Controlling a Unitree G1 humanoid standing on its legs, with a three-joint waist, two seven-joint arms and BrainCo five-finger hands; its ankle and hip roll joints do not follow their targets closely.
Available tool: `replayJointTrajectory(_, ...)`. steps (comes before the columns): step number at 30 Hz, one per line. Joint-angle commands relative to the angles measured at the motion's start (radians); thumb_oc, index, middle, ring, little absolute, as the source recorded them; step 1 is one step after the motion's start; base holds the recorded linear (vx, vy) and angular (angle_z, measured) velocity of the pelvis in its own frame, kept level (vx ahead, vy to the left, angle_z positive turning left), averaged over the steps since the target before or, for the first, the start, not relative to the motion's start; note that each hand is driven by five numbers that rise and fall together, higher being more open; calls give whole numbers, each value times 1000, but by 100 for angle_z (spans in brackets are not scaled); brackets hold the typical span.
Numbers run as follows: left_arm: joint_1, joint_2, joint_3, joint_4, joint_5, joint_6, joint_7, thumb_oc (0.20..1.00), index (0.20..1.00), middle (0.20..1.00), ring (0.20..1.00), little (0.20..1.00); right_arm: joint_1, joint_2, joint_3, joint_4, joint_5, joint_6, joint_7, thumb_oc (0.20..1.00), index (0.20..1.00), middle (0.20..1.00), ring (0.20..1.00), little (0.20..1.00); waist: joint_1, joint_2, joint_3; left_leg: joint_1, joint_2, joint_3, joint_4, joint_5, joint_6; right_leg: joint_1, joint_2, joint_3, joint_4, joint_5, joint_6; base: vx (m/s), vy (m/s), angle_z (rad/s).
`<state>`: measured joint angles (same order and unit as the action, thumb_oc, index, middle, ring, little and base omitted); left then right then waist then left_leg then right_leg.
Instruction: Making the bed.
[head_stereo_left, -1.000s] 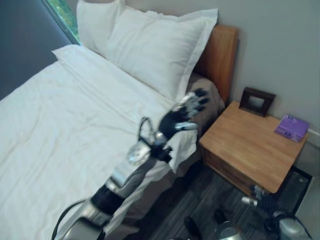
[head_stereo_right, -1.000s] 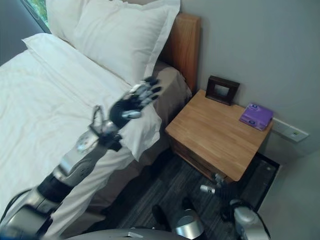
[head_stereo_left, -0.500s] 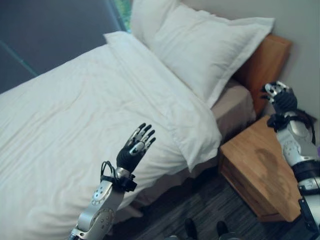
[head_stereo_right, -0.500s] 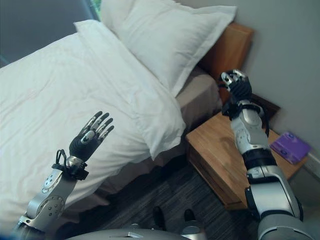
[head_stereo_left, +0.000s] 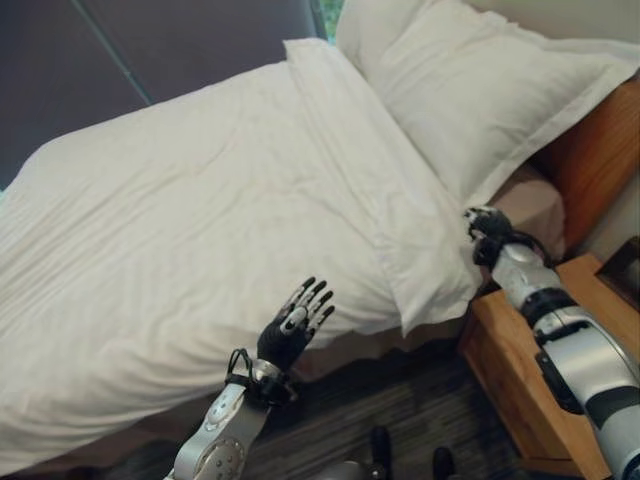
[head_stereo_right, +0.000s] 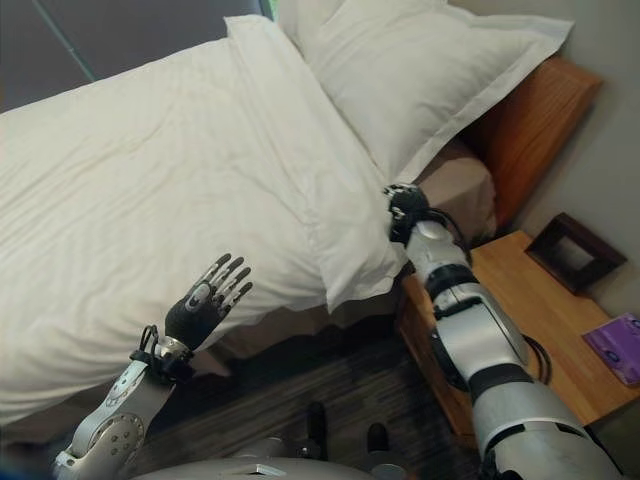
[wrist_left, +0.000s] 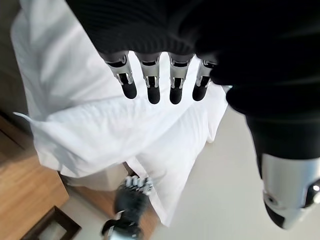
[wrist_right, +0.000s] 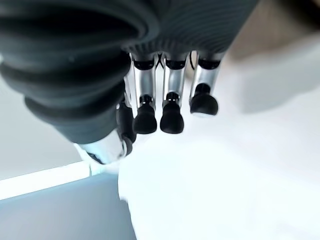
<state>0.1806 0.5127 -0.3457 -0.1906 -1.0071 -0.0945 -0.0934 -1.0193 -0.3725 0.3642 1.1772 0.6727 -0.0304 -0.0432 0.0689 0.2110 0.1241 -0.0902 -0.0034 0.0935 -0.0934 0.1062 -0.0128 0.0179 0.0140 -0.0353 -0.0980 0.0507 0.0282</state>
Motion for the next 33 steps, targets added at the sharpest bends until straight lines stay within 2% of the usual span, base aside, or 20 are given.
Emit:
replayJointTrajectory(1,-79,-16,4,8,12,-41,-14,1000,1000,1000,1000,1000,-171,-7,46,14,-29,-51,0,200,200,200,200,200,27,-56,23,70,22,5,6,-11,-46,-47,-50,28,11,11,55,12,-29,10)
replayJointTrajectory(3,-76,-18,-4,20,14,-40,-8,1000,1000,1000,1000,1000,-216,45,60,-3,-39,-59,-15,200,200,200,200,200,47,-56,22,61,27,2,6,-7,-49,-54,-47,23,11,11,55,18,-36,10)
replayJointTrajectory(10,-86,-8,-16,33,20,-43,-3,1000,1000,1000,1000,1000,-266,99,63,-42,-11,-70,-39,200,200,200,200,200,61,-56,30,43,32,-7,6,1,-56,-68,-43,10,11,9,52,3,-25,5)
replayJointTrajectory(15,-89,5,-16,40,20,-56,9,1000,1000,1000,1000,1000,-303,107,-17,25,145,-78,-64,200,200,200,200,200,85,-31,60,6,27,-26,6,13,-61,-102,-49,-7,11,13,52,-36,-17,13)
replayJointTrajectory(19,-91,17,-1,43,39,-83,11,1000,1000,1000,1000,1000,-354,31,-69,66,244,-76,-63,200,200,200,200,200,119,16,105,-65,14,-33,6,37,-70,-180,-61,-14,11,24,60,-93,-5,6)
replayJointTrajectory(20,-86,19,3,40,45,-91,10,1000,1000,1000,1000,1000,-359,-1,-79,53,268,-82,-56,200,200,200,200,200,128,32,119,-90,11,-33,6,43,-73,-208,-66,-11,11,29,65,-119,24,-7)
replayJointTrajectory(21,-70,19,14,34,56,-99,5,1000,1000,1000,1000,1000,-341,-72,-89,53,300,-88,-52,200,200,200,200,200,132,52,139,-126,5,-27,6,50,-77,-253,-72,-2,11,40,69,-81,28,-1)
replayJointTrajectory(22,-72,19,12,34,56,-99,6,1000,1000,1000,1000,1000,-342,-75,-89,55,302,-88,-49,200,200,200,200,200,137,52,134,-131,5,-25,6,50,-76,-259,-72,0,11,42,69,-36,49,3)
replayJointTrajectory(25,-66,-21,-28,60,82,-85,10,1000,1000,1000,1000,1000,-290,-154,-133,112,385,-68,-31,200,200,200,200,200,152,90,170,-200,1,3,6,60,-83,-336,-78,32,11,59,84,-17,39,-13)
replayJointTrajectory(26,-73,-39,-45,79,97,-78,15,1000,1000,1000,1000,1000,-242,-160,-154,132,404,-63,-30,200,200,200,200,200,144,99,182,-206,0,7,6,54,-83,-346,-81,39,11,58,88,-11,31,-48)
replayJointTrajectory(30,-86,-81,-73,109,124,-68,14,1000,1000,1000,1000,1000,-138,-103,-209,185,457,-49,-19,200,200,200,200,200,126,116,198,-203,-1,28,6,51,-79,-355,-79,64,11,66,88,51,70,-14)
replayJointTrajectory(32,-76,-124,-66,101,132,-60,10,1000,1000,1000,1000,1000,49,8,-251,211,435,-20,8,200,200,200,200,200,94,122,207,-186,-5,44,6,34,-73,-342,-82,74,11,59,87,65,70,-17)
replayJointTrajectory(33,-73,-124,-65,101,132,-61,10,1000,1000,1000,1000,1000,53,10,-251,208,434,-20,8,200,200,200,200,200,93,122,207,-189,-5,45,6,40,-73,-344,-81,75,11,64,86,60,67,-7)
